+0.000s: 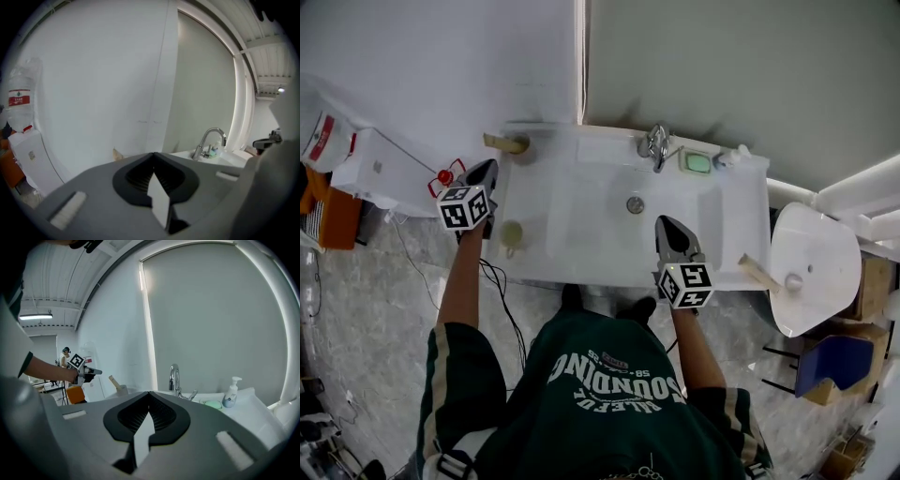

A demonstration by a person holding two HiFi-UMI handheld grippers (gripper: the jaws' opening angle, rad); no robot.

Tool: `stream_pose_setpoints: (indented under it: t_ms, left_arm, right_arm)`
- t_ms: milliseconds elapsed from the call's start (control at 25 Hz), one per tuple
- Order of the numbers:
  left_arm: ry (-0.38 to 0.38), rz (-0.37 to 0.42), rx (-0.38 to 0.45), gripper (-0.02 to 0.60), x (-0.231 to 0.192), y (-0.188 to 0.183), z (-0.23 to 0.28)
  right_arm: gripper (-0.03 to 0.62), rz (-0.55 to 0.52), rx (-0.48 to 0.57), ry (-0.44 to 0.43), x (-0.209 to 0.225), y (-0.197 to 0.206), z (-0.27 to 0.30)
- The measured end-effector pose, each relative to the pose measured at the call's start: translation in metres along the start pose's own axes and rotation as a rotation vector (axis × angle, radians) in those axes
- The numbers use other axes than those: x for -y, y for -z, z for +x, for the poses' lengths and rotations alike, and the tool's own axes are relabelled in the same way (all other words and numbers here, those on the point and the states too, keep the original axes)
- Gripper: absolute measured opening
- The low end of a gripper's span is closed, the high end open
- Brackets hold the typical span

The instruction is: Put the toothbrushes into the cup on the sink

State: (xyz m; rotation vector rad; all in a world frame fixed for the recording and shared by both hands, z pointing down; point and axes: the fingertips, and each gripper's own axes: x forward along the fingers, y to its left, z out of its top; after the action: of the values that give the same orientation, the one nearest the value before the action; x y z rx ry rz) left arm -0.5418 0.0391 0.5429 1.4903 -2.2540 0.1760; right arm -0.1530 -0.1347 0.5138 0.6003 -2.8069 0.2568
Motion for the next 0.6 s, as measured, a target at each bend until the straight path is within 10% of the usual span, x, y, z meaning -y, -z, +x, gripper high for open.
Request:
stream_pose_setpoints:
  t_ms: [600]
  left_arm:
    - [0.305, 0.166, -0.049, 0.051, 0.243, 0.015, 0.044]
  right_arm:
    - [0.005, 0.026, 0.018, 0.064, 0.096, 0.002, -0.059]
